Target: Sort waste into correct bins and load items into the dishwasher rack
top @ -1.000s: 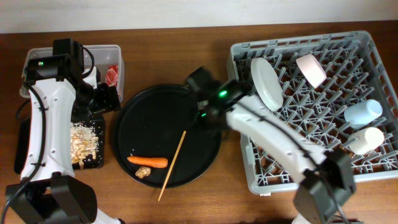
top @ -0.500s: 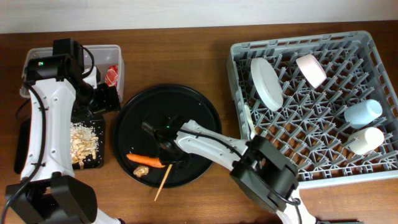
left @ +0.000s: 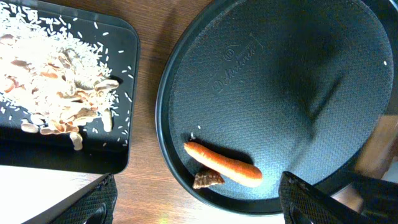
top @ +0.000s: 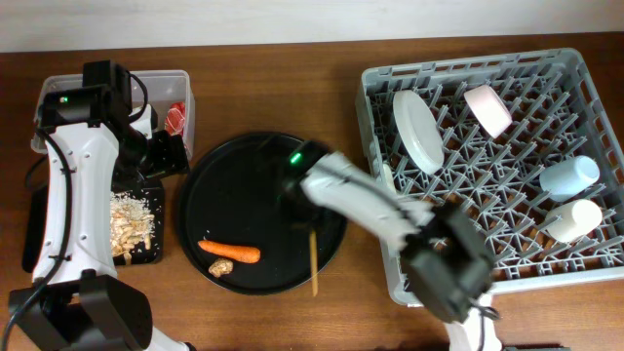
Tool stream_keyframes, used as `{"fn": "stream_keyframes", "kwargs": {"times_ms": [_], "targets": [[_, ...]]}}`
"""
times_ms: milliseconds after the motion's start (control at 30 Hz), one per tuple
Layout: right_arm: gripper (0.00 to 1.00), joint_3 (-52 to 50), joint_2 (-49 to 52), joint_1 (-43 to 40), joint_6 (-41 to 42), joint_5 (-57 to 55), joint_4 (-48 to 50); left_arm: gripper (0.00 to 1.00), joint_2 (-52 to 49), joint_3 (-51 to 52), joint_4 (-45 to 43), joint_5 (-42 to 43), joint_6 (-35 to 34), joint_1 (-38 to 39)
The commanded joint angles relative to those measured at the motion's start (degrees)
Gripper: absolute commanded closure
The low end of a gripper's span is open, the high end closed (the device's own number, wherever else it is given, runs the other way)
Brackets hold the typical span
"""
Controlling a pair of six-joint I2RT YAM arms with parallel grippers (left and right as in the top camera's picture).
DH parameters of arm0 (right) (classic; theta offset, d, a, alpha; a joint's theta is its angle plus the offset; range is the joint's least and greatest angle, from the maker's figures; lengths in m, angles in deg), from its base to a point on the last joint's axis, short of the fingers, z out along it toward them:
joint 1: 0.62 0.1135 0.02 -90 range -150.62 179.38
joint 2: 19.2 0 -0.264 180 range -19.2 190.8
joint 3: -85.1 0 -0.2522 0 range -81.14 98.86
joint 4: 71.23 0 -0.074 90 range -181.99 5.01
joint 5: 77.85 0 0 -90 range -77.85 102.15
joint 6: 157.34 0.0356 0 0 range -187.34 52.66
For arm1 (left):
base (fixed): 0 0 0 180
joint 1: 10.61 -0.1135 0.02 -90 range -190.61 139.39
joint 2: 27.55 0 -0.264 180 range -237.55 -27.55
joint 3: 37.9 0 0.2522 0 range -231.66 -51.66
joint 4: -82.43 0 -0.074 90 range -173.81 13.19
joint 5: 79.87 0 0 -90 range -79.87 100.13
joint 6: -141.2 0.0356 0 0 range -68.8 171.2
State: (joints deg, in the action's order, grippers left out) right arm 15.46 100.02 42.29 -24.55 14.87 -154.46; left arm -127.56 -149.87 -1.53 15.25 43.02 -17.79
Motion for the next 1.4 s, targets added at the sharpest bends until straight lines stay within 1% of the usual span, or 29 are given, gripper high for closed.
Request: {"fn": "stream_keyframes", "kwargs": {"times_ms": [0, 133, 233, 400, 467, 567, 600, 633, 667, 767, 833, 933, 1067, 1100, 1133, 1200, 1267, 1333, 1367], "targets": [[0.96, 4.0, -11.0, -7.2, -14.0, -4.9, -4.7, 0.17, 0.7, -0.2, 0.1, 0.2, -0.1, -0.1], [0.96, 3.9, -13.5, -15.0, -24.8, -4.9, -12.3, 0.17, 0.7, -0.2, 0.1, 0.2, -0.1, -0.1], [0.96, 2.5, -13.0, -18.7, -29.0, -4.9, -14.0, 0.17, 0.7, -0.2, 0.1, 0.2, -0.1, -0.1], [0.96, -5.0, -12.9, -23.6, -30.6, -4.9, -10.3, 0.17, 0.7, -0.2, 0.3, 0.2, -0.2, -0.1], [0.96, -8.2, -12.9, -24.6, -30.7, -4.9, -8.0, 0.17, 0.7, -0.2, 0.3, 0.2, -0.1, -0.1], [0.96, -9.5, -12.9, -24.5, -32.1, -4.9, -6.5, 0.17, 0.7, -0.2, 0.3, 0.2, -0.1, -0.1], [0.92, -9.5, -12.9, -24.5, -32.1, -4.9, -6.3, 0.17, 0.7, -0.2, 0.3, 0.2, -0.1, -0.1], [0.86, -9.5, -12.9, -24.6, -32.1, -4.9, -6.2, 0.17, 0.7, -0.2, 0.3, 0.2, -0.1, -0.1], [0.75, -9.5, -12.9, -24.6, -32.1, -4.9, -6.2, 0.17, 0.7, -0.2, 0.3, 0.2, -0.1, -0.1], [0.60, -8.8, -13.0, -24.6, -32.0, -4.9, -6.4, 0.17, 0.7, -0.2, 0.3, 0.2, -0.1, -0.1], [0.57, -7.4, -13.2, -24.6, -31.8, -4.9, -7.3, 0.17, 0.7, -0.2, 0.3, 0.2, -0.1, -0.1], [0.57, -3.5, -14.5, -24.6, -31.8, -4.9, -9.7, 0.17, 0.7, -0.2, 0.3, 0.3, -0.1, -0.1], [0.56, 0.9, -20.0, -25.4, -31.3, -5.7, -12.2, 0.17, 0.7, -0.1, 0.3, 4.3, -0.1, 0.0], [0.48, 0.9, -22.0, -26.5, -30.1, -6.9, -12.2, 0.17, 0.7, 0.1, 0.3, 4.8, -0.1, 0.2], [0.42, 0.9, -23.8, -28.0, -29.7, -7.9, -12.2, 0.17, 0.7, 0.4, 0.3, 5.0, -0.2, 0.6], [0.27, 0.9, -26.3, -32.8, -29.7, -8.0, -12.3, 0.17, 0.7, 1.5, 0.2, 6.1, -0.2, 1.9], [0.17, 0.9, -26.9, -38.6, -30.2, -7.9, -13.0, 0.17, 0.7, 3.1, -0.4, 8.1, -0.2, 4.1], [0.11, 0.8, -26.5, -44.5, -32.2, -7.7, -14.2, 0.16, 0.7, 4.9, -1.1, 8.5, -2.6, 6.3], [0.11, 0.6, -26.3, -46.9, -32.0, -6.4, -14.8, 0.13, 0.7, 6.1, -1.4, 8.4, -4.2, 7.8]]}}
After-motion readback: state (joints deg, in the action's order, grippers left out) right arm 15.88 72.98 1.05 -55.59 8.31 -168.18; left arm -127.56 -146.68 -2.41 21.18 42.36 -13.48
